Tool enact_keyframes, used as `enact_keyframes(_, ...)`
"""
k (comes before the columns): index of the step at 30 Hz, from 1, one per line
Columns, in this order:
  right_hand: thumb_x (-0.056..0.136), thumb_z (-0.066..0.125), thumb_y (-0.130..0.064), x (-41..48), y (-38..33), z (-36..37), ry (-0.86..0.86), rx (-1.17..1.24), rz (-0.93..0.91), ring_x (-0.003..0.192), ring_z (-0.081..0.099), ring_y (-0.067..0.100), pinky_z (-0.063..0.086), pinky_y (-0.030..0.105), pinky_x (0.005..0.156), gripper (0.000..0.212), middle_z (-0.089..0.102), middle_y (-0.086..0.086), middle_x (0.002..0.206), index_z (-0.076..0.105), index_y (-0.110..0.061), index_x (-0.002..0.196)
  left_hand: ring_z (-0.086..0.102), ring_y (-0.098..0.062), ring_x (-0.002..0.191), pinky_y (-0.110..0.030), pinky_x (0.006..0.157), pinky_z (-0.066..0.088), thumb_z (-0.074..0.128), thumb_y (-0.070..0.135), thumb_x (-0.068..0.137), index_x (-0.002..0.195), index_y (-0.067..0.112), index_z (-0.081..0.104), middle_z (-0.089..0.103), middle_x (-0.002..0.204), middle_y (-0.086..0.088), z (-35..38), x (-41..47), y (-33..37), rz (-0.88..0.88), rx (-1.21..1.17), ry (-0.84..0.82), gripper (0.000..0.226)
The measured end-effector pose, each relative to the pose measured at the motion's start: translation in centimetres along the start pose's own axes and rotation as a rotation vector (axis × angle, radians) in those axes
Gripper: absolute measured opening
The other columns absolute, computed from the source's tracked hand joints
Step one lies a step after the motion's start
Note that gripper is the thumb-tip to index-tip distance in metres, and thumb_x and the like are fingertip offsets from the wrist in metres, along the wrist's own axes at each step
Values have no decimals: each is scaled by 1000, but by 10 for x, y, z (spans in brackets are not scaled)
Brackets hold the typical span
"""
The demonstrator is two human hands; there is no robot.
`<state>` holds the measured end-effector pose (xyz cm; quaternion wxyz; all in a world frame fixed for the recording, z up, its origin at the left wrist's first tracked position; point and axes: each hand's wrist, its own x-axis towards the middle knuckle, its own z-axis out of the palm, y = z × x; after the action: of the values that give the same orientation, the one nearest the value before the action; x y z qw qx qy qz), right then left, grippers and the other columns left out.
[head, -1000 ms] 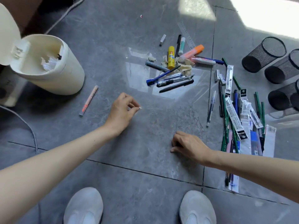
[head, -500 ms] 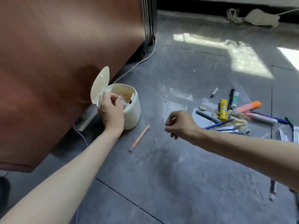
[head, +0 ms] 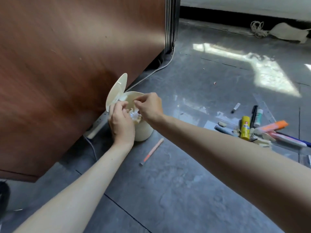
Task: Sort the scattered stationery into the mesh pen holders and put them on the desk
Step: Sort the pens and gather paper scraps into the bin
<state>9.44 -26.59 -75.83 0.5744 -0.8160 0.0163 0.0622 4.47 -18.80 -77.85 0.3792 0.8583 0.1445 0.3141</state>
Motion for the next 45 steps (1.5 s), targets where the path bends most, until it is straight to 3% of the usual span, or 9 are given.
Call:
enact_keyframes(4, 83, 53, -3, -1, 7, -35, 43, -76, -55, 82, 65, 17, 50, 24, 65, 26, 72, 3, 95, 75, -11, 96, 51, -29, 103, -23, 93, 34, 45, -8, 79, 99, -1, 63, 51, 109, -21, 20, -15, 16, 186, 23, -84, 28)
enact_keyframes(7, 79, 48, 0, 5, 18, -66, 95, -123, -35, 110, 59, 20, 50, 30, 90, 42, 65, 6, 118, 68, -11, 114, 44, -29, 111, -37, 99, 36, 46, -8, 73, 102, 1, 64, 47, 117, -23, 45, -27, 35, 245, 53, -108, 36)
enact_keyframes(11, 81, 47, -1, 6, 54, -124, 165, -226, 28, 119, 51, 26, 41, 36, 101, 47, 55, 10, 131, 59, -12, 124, 44, -35, 116, -40, 100, 34, 51, -12, 73, 109, 4, 63, 44, 125, -21, 92, -48, 66, 256, 122, -321, 41)
enact_keyframes(19, 83, 49, -1, -51, 172, -254, 177, -635, 225, 116, 46, 29, 39, 37, 88, 43, 42, 11, 127, 52, -12, 124, 26, -25, 133, -31, 106, 25, 49, 5, 88, 131, 22, 50, 25, 148, -4, 191, -114, 88, 513, 296, -935, 46)
enact_keyframes(25, 77, 54, -2, -101, 206, -288, -130, -1065, 54, 106, 48, 30, 35, 36, 61, 41, 43, 7, 121, 47, -12, 116, 48, -29, 94, -33, 76, 38, 60, -5, 74, 89, 10, 57, 53, 104, -10, 200, -139, 80, 605, 333, -855, 22)
enact_keyframes(29, 74, 56, 0, -113, 212, -276, -183, -1182, -68, 89, 54, 35, 26, 34, 56, 38, 50, 15, 110, 52, -5, 111, 48, -29, 69, -33, 56, 38, 76, -10, 49, 71, 12, 51, 51, 77, -8, 188, -141, 67, 706, 352, -807, 40)
enact_keyframes(36, 71, 61, 7, -107, 205, -266, -227, -1180, -135, 65, 53, 37, 29, 31, 41, 15, 52, 21, 95, 53, -1, 80, 47, -32, 93, -35, 75, 35, 56, 6, 89, 92, 5, 56, 52, 96, -14, 173, -150, 57, 399, 215, -847, 4)
enact_keyframes(42, 87, 46, 1, -120, 199, -263, -241, -1184, -154, 91, 51, 31, 33, 36, 58, 24, 51, 14, 105, 47, -6, 111, 46, -29, 100, -32, 81, 31, 49, 17, 95, 98, 8, 56, 53, 103, -11, 164, -151, 56, 400, 241, -894, 12)
enact_keyframes(45, 86, 46, 4, -135, 199, -257, -269, -1201, -92, 104, 50, 31, 36, 35, 60, 60, 49, 13, 119, 27, -8, 142, 48, -32, 96, -35, 80, 33, 52, 14, 94, 95, 5, 57, 54, 99, -14, 157, -156, 54, 369, 193, -887, 10)
